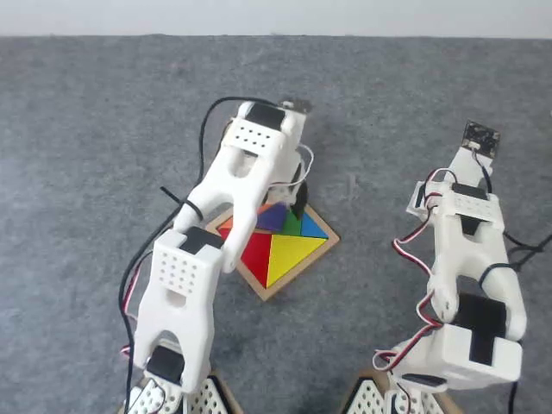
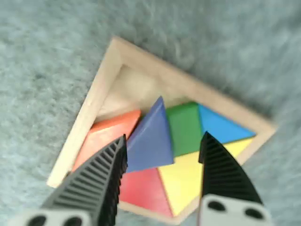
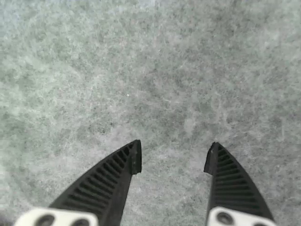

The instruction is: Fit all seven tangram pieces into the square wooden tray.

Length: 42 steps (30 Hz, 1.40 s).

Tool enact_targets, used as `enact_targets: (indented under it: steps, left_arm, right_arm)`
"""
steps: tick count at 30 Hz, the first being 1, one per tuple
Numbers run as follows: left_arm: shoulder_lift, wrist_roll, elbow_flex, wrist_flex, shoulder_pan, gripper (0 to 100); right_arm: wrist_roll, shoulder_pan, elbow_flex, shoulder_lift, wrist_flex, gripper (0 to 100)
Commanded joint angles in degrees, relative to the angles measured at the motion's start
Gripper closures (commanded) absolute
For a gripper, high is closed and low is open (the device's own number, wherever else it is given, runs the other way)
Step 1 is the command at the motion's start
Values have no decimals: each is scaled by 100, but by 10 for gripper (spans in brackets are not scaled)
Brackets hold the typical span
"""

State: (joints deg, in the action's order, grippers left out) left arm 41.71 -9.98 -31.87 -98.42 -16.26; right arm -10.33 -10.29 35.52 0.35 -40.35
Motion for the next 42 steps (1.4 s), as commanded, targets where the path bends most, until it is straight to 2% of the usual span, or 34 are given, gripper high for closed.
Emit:
enact_targets:
  steps: [1, 4, 9, 15, 19, 25, 30, 42]
  left_arm:
    - [-62, -554, -374, -193, -35, 765]
    - [0, -598, -646, -185, 70, 765]
    - [-9, -97, -558, -149, 79, 765]
    - [-53, 492, -356, -211, -563, 765]
    - [-9, 580, -101, -193, -879, 765]
    - [132, 800, 119, 114, -809, 765]
    - [466, 1099, 75, 308, -448, 765]
    - [545, 1626, -708, 281, -290, 765]
  right_arm:
    - [88, 84, -44, -312, 101, 760]
    - [88, 75, -44, -312, 101, 760]
    - [88, 75, -44, -312, 101, 760]
    - [88, 75, -44, -312, 110, 760]
    - [88, 75, -44, -312, 110, 760]
    - [88, 75, -44, -312, 110, 760]
    - [88, 75, -44, -312, 101, 760]
    - [88, 84, -44, -312, 101, 760]
